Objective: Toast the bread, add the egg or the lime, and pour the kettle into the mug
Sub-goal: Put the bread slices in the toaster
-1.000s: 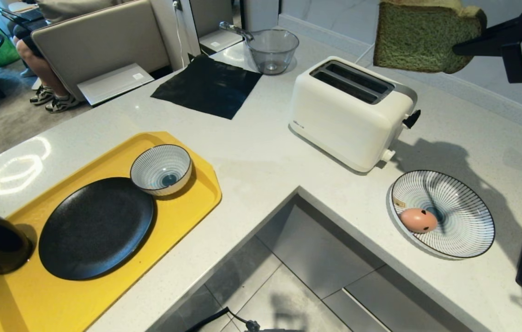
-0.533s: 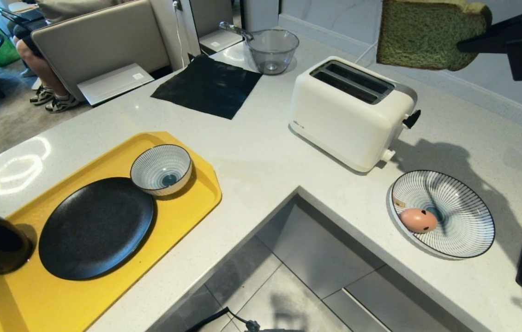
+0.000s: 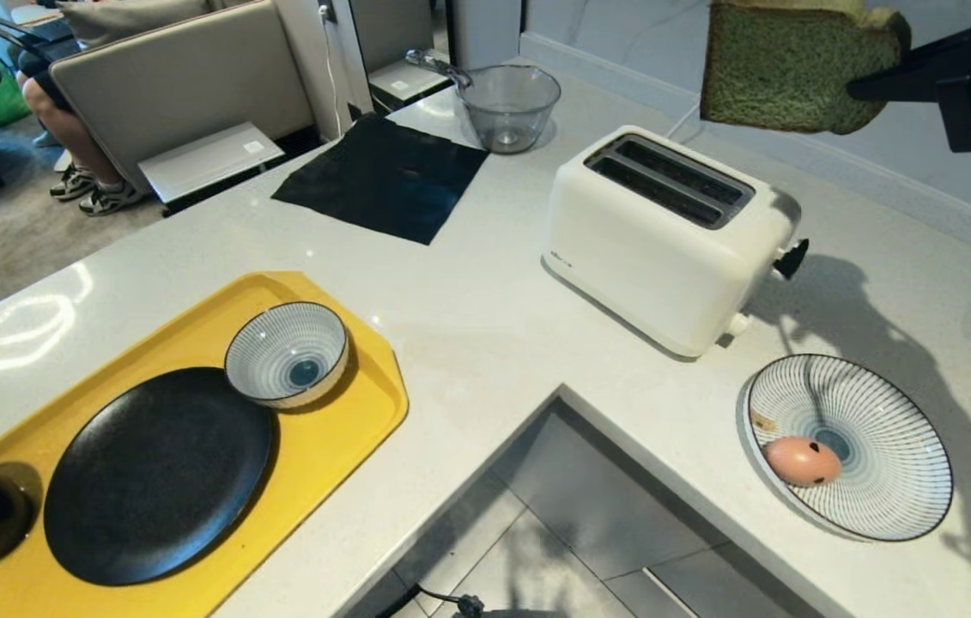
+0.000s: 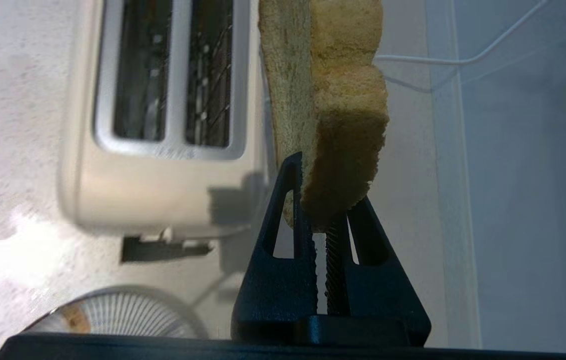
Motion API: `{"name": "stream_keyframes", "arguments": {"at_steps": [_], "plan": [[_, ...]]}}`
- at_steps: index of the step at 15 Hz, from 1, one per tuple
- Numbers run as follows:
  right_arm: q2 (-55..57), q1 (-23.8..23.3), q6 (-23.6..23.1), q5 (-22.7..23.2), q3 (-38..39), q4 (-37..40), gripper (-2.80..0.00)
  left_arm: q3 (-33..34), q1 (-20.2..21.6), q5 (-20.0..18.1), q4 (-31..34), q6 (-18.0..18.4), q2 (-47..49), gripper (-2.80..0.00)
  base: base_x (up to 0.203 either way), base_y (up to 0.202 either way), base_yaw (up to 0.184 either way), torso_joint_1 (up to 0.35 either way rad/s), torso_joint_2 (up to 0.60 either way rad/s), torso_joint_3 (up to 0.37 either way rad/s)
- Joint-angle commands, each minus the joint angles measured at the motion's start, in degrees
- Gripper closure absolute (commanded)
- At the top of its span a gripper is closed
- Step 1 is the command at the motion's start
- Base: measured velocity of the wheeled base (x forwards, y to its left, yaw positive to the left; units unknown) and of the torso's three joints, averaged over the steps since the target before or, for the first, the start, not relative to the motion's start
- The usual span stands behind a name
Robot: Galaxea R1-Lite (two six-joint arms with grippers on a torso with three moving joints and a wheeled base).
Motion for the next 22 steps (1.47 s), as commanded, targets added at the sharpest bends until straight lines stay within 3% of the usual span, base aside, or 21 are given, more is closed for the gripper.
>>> {"name": "stream_keyframes", "arguments": {"at_steps": [1, 22], "plan": [[0.0, 0.0, -0.2, 0.1, 0.0, 0.3, 0.00, 0.8, 0.1, 0.0, 0.0, 0.0, 0.0, 0.00, 0.113, 0.000, 0.018, 0.002, 0.00, -0.011], [0.7, 1.3, 0.2, 0.6, 0.4, 0.4, 0.00, 0.8, 0.1, 0.3, 0.0, -0.2, 0.0, 0.00, 0.000, 0.000, 0.000, 0.000, 0.00, 0.000]]}}
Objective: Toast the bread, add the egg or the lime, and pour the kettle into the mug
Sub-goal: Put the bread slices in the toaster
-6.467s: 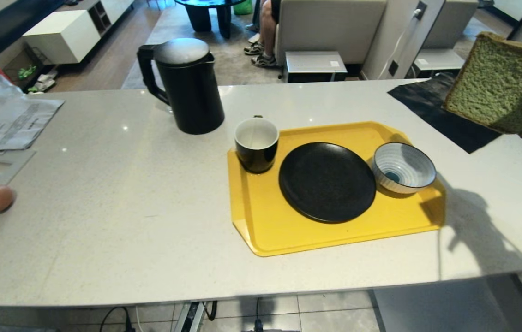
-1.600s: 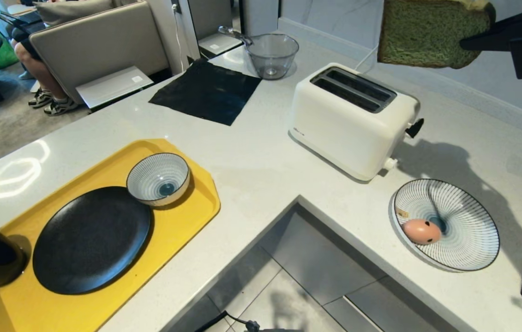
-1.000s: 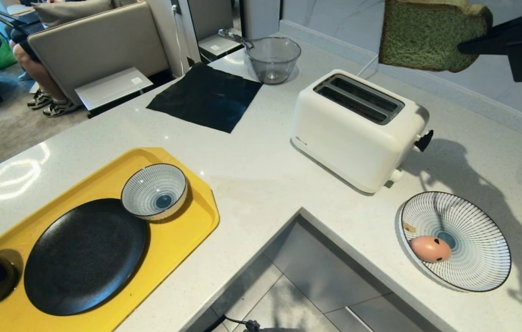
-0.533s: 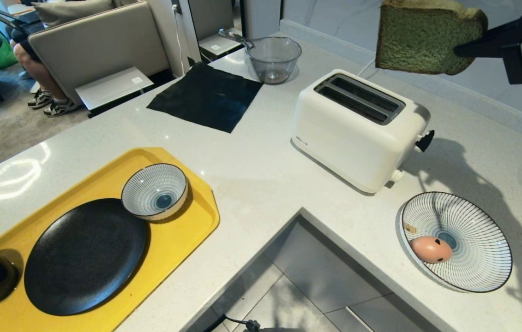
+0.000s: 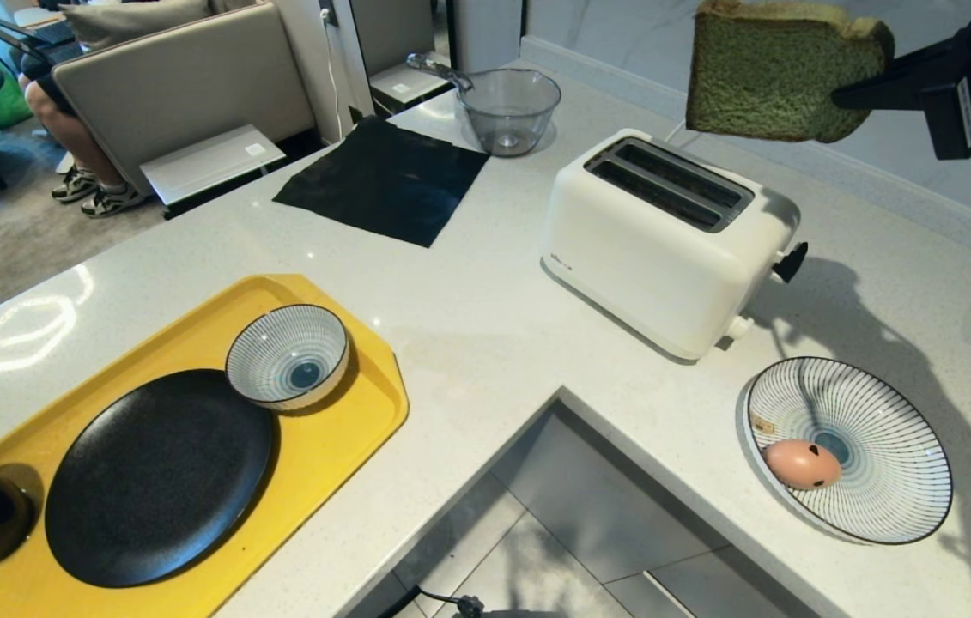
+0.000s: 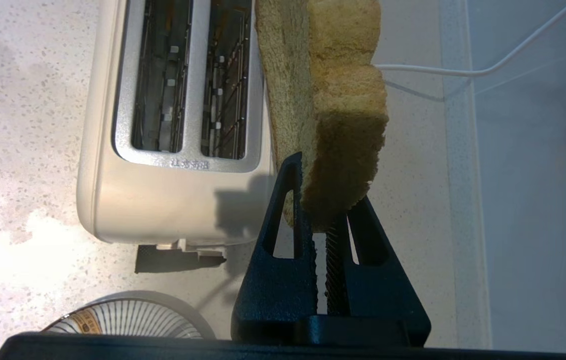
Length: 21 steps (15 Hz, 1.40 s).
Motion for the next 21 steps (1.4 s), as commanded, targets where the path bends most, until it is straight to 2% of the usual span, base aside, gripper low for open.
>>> {"name": "stream_keyframes", "arguments": {"at_steps": [1, 5, 9, 14, 21], "plan": [[0.1, 0.1, -0.2, 0.1, 0.1, 0.2, 0.00, 0.8, 0.0, 0.0, 0.0, -0.1, 0.0, 0.00, 0.000, 0.000, 0.000, 0.000, 0.00, 0.000], [0.1, 0.1, -0.2, 0.1, 0.0, 0.2, 0.00, 0.8, 0.0, 0.0, 0.0, -0.1, 0.0, 0.00, 0.000, 0.000, 0.000, 0.000, 0.00, 0.000], [0.1, 0.1, -0.2, 0.1, 0.1, 0.2, 0.00, 0.8, 0.0, 0.1, 0.0, -0.1, 0.0, 0.00, -0.132, 0.000, -0.001, 0.002, 0.01, 0.002], [0.3, 0.1, -0.2, 0.0, -0.1, 0.0, 0.00, 0.8, 0.0, 0.1, 0.0, -0.1, 0.0, 0.00, 0.000, 0.000, 0.000, 0.000, 0.00, 0.000], [2.0, 1.4, -4.2, -1.4, -0.6, 0.2, 0.00, 0.8, 0.0, 0.1, 0.0, -0.1, 0.0, 0.00, 0.000, 0.000, 0.000, 0.000, 0.00, 0.000]]}}
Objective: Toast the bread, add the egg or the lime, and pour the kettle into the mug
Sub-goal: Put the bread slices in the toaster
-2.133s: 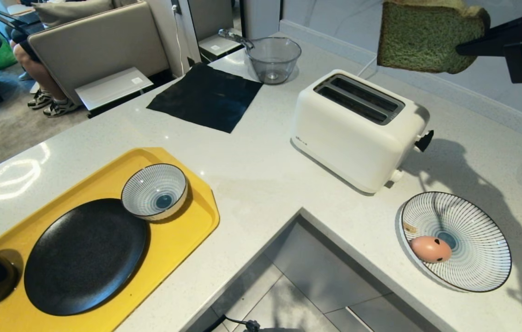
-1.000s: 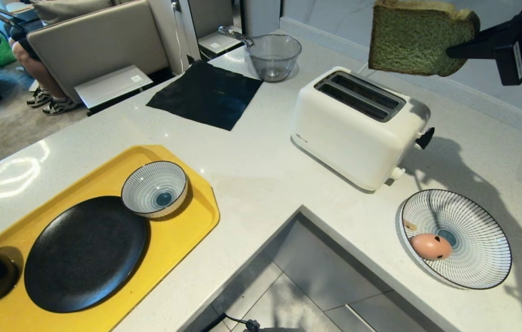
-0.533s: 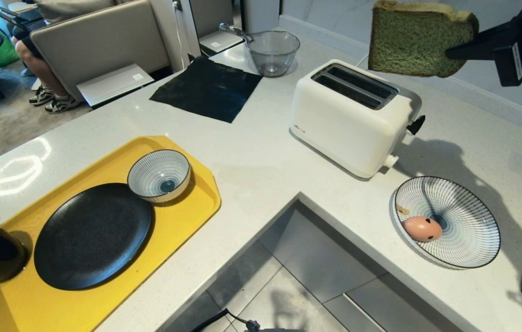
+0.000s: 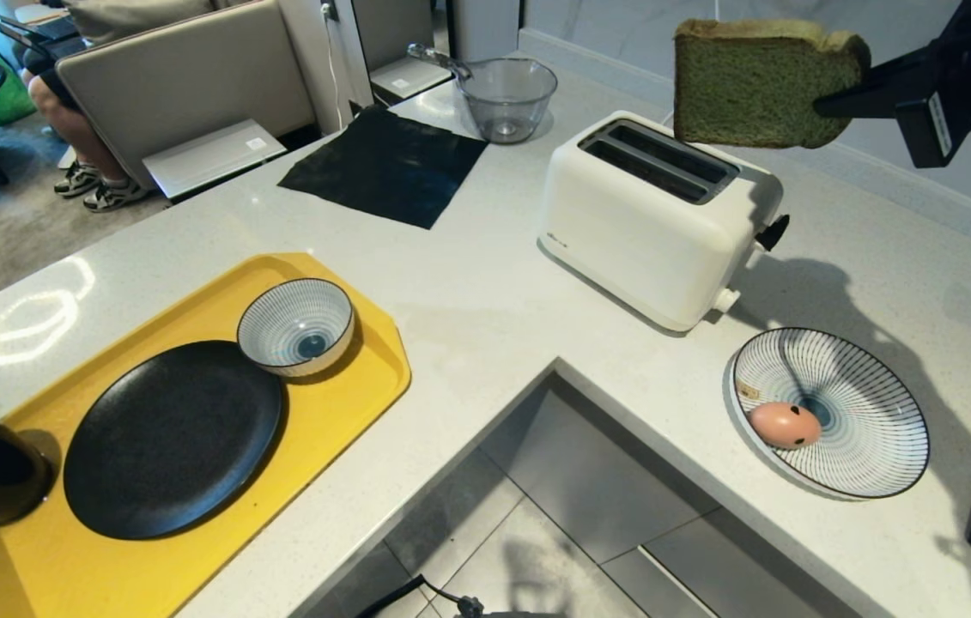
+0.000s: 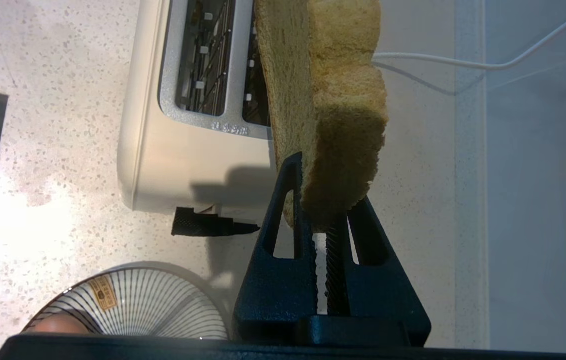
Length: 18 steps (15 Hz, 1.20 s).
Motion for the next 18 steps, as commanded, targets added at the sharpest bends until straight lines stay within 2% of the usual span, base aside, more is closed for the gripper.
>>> {"name": "stream_keyframes", "arguments": {"at_steps": [1, 6, 11, 18], "plan": [[0.6, 0.2, -0.4, -0.1, 0.0, 0.2, 0.00, 0.8, 0.0, 0.0, 0.0, 0.0, 0.0, 0.00, 0.000, 0.000, 0.000, 0.000, 0.00, 0.000], [2.3, -0.2, -0.3, -2.0, 0.1, 0.1, 0.00, 0.8, 0.0, 0.0, 0.0, 0.0, 0.0, 0.00, 0.000, 0.000, 0.000, 0.000, 0.00, 0.000], [3.3, -2.0, -0.3, -2.0, 0.1, 0.1, 0.00, 0.8, 0.0, 0.0, 0.0, 0.0, 0.0, 0.00, 0.000, 0.000, 0.000, 0.000, 0.00, 0.000], [3.1, -1.1, -0.2, -1.5, 0.4, 0.2, 0.00, 0.8, 0.0, 0.0, 0.0, 0.0, 0.0, 0.00, 0.000, 0.000, 0.000, 0.000, 0.00, 0.000]]}}
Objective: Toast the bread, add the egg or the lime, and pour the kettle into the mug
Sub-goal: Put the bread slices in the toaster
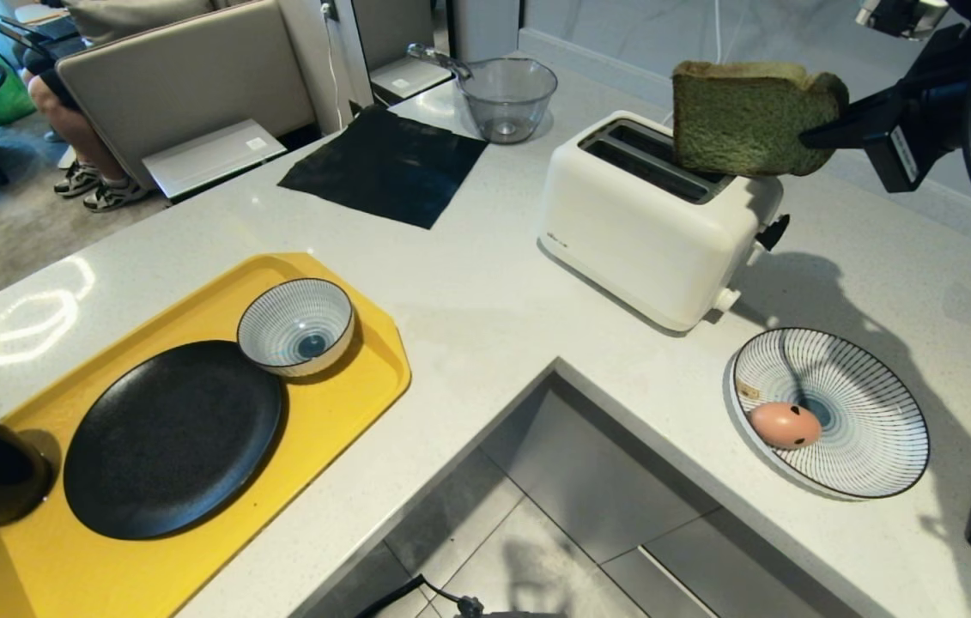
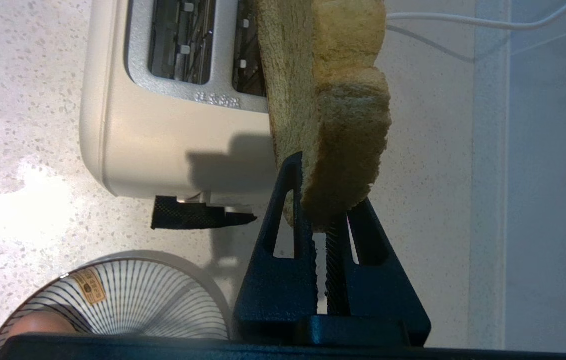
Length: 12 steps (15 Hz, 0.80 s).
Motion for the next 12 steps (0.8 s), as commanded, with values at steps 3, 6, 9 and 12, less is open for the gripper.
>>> {"name": "stream_keyframes", "arguments": {"at_steps": [3, 6, 9, 12], "plan": [[0.3, 1.7, -0.2, 0.0, 0.3, 0.2, 0.00, 0.8, 0.0, 0.0, 0.0, 0.0, 0.0, 0.00, 0.000, 0.000, 0.000, 0.000, 0.00, 0.000], [0.8, 1.8, -0.1, 0.0, 0.3, 0.1, 0.00, 0.8, 0.0, 0.0, 0.0, 0.0, 0.0, 0.00, 0.000, 0.000, 0.000, 0.000, 0.00, 0.000], [1.4, 1.8, 0.0, 0.0, 0.3, 0.0, 0.00, 0.8, 0.0, 0.0, 0.0, 0.0, 0.0, 0.00, 0.000, 0.000, 0.000, 0.000, 0.00, 0.000], [1.7, 1.9, 0.2, 0.0, 0.3, -0.1, 0.00, 0.8, 0.0, 0.0, 0.0, 0.0, 0.0, 0.00, 0.000, 0.000, 0.000, 0.000, 0.00, 0.000]]}}
